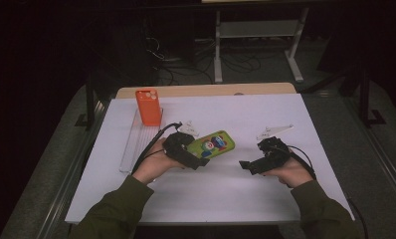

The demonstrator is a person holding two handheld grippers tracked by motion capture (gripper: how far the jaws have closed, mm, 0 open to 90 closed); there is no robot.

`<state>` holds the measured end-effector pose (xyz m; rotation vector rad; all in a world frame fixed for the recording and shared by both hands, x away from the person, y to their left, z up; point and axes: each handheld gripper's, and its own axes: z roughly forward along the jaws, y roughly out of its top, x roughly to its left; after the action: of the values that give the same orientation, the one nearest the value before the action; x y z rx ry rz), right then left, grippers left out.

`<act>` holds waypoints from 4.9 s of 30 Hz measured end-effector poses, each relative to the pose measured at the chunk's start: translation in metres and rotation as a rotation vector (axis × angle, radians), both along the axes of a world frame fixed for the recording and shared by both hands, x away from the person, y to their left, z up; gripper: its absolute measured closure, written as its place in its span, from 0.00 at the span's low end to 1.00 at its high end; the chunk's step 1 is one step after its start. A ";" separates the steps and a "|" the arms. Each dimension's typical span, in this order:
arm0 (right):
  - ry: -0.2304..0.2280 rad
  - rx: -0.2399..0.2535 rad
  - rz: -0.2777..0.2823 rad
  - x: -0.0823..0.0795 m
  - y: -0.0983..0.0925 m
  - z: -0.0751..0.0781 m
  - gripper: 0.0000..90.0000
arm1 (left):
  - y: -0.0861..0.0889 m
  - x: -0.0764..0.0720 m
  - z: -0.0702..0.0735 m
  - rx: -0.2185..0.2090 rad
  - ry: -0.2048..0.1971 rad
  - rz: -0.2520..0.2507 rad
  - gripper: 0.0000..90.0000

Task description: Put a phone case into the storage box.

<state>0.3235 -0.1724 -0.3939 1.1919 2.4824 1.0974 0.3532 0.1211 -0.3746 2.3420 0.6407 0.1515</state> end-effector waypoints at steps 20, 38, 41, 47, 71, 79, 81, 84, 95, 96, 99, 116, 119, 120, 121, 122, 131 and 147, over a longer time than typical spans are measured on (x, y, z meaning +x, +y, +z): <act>-0.270 -0.154 0.034 -0.017 0.020 -0.009 0.04 | 0.002 -0.005 -0.004 -0.028 0.021 0.008 0.17; -0.568 -0.404 0.129 -0.033 0.036 -0.013 0.06 | 0.002 -0.005 -0.005 -0.019 0.015 -0.013 0.17; -0.622 -0.454 0.154 -0.036 0.040 -0.014 0.06 | 0.003 -0.004 -0.005 -0.009 0.015 -0.023 0.17; -0.752 -0.557 0.191 -0.042 0.051 -0.018 0.07 | -0.001 -0.006 -0.008 -0.051 0.023 0.007 0.17; -1.042 -0.731 0.313 -0.049 0.094 -0.028 0.29 | 0.000 -0.006 -0.008 -0.036 0.036 -0.013 0.17; -1.118 -0.783 0.360 -0.049 0.099 -0.033 0.44 | 0.001 -0.005 -0.007 -0.012 0.031 -0.033 0.17; -1.128 -0.794 0.361 -0.049 0.100 -0.035 0.50 | 0.000 -0.005 -0.008 -0.014 0.032 -0.030 0.17; -1.141 -0.815 0.371 -0.051 0.101 -0.038 0.60 | -0.001 -0.006 -0.009 -0.039 0.037 -0.011 0.17; -1.168 -0.861 0.392 -0.052 0.105 -0.043 0.78 | -0.002 -0.006 -0.009 -0.035 0.038 -0.013 0.17; -1.167 -0.862 0.393 -0.052 0.105 -0.043 0.78 | -0.001 -0.005 -0.008 -0.020 0.038 -0.027 0.17; -1.170 -0.873 0.396 -0.052 0.105 -0.045 0.82 | -0.002 -0.006 -0.009 -0.041 0.043 -0.013 0.17; -1.180 -0.881 0.387 -0.055 0.106 -0.044 0.85 | 0.001 -0.007 -0.005 -0.115 0.016 -0.040 0.05; -1.156 -0.886 0.391 -0.054 0.105 -0.043 0.85 | 0.004 -0.008 -0.003 -0.130 0.016 -0.051 0.01; -1.144 -0.868 0.382 -0.054 0.105 -0.044 0.85 | 0.005 -0.008 -0.002 -0.129 0.016 -0.057 0.00; -1.140 -0.870 0.381 -0.053 0.105 -0.043 0.85 | 0.006 -0.008 -0.002 -0.130 0.016 -0.054 0.00; -1.135 -0.865 0.374 -0.053 0.104 -0.043 0.85 | 0.006 -0.008 -0.002 -0.137 0.012 -0.052 0.00; -1.019 -0.739 0.287 -0.045 0.096 -0.034 0.85 | 0.017 -0.004 0.002 -0.141 -0.010 -0.040 0.00; -0.751 -0.436 0.120 -0.030 0.082 -0.018 0.85 | 0.021 -0.002 0.003 -0.176 -0.027 -0.003 0.00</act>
<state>0.2936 -0.0908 -0.4120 0.4000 2.0413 0.7640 0.3511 0.1417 -0.3716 2.1679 0.6118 0.1197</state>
